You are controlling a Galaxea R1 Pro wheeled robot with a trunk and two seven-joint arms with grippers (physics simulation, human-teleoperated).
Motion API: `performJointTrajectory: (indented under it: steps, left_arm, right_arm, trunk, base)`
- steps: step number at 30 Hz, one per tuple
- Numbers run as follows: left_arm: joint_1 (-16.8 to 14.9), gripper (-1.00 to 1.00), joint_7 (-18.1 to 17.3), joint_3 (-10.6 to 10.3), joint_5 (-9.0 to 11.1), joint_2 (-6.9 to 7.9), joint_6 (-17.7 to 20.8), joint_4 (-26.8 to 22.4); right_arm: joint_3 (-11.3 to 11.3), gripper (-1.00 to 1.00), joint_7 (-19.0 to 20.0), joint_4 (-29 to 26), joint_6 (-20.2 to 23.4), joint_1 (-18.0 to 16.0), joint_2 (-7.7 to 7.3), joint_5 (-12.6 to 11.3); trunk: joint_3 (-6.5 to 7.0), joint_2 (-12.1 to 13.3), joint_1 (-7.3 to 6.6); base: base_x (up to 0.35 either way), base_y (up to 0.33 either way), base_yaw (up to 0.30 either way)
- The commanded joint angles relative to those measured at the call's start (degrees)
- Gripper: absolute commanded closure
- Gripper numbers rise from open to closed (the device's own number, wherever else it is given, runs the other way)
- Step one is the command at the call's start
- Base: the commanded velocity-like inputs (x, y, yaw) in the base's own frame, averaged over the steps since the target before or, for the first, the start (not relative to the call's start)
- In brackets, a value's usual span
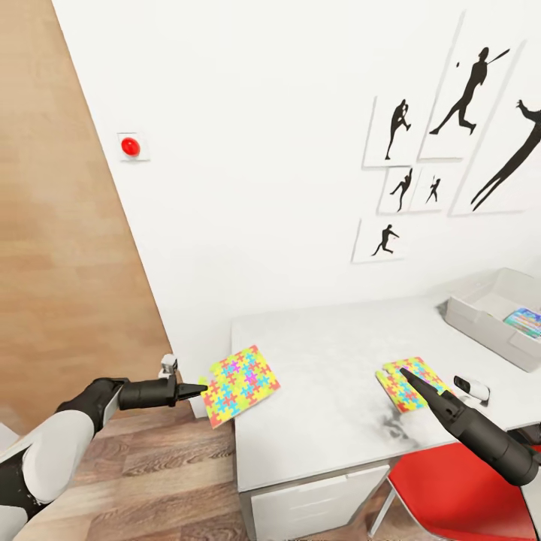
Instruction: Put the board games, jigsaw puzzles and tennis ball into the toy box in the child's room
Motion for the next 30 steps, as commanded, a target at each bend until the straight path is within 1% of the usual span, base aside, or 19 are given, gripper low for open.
performJointTrajectory:
  steps: [1, 7, 13, 16, 19, 23, 26, 30]
  left_arm:
    - [-0.05, 1.00, -0.37, 0.37, -0.61, 0.24, 0.61, -0.03]
    - [-0.05, 1.00, -0.37, 0.37, -0.61, 0.55, 0.70, -0.04]
    - [-0.06, 1.00, -0.37, 0.37, -0.61, 0.61, 0.72, -0.05]
    - [-0.06, 1.00, -0.37, 0.34, -0.61, 0.60, 0.72, -0.05]
    - [-0.08, 1.00, -0.37, -0.03, -0.60, 0.61, 0.72, -0.05]
    - [-0.12, 1.00, -0.37, -0.58, -0.61, 0.78, 0.72, -0.05]
    - [-0.13, 1.00, -0.37, -0.77, -0.60, 1.14, 0.72, -0.05]
    - [-0.13, 1.00, -0.37, -0.84, -0.55, 2.09, 0.72, -0.05]
  right_arm:
    - [-0.02, -1.00, 0.03, 0.00, 0.47, -0.03, -0.01, -0.22]
    - [0.07, -1.00, -0.03, 0.00, 0.46, -0.04, -0.01, -0.14]
    - [0.08, -1.00, 0.27, -0.07, 0.47, -0.03, 0.01, -0.17]
    - [0.06, -1.00, 0.67, -0.05, 0.46, -0.03, 0.34, -0.24]
    - [-0.03, -1.00, 0.91, -0.01, 0.38, -0.03, 1.23, -0.16]
    - [-0.14, -1.00, 0.95, 0.00, -1.00, -0.03, 1.52, -0.12]
    - [-0.18, -1.00, 0.93, 0.01, -2.34, -0.01, 1.44, -0.11]
    - [-0.13, -1.00, 0.95, 0.01, -3.01, -0.02, 1.72, -0.07]
  trunk:
    - [0.12, 0.37, -0.23]
    - [1.22, 2.77, -1.55]
    - [2.74, 5.18, -2.86]
    - [3.55, 6.38, -3.52]
    - [4.37, 7.59, -4.18]
    - [5.47, 9.19, -5.06]
    - [6.29, 10.40, -5.72]
    - [7.39, 12.00, -6.60]
  base:
    - [-0.106, 0.000, 0.000]
    - [-0.096, 0.000, 0.000]
    - [-0.014, 0.000, 0.000]
    - [-0.003, 0.000, 0.000]
    - [-0.001, 0.000, 0.000]
    - [0.000, 0.000, 0.000]
    - [0.000, 0.000, 0.000]
    - [0.000, 0.000, 0.000]
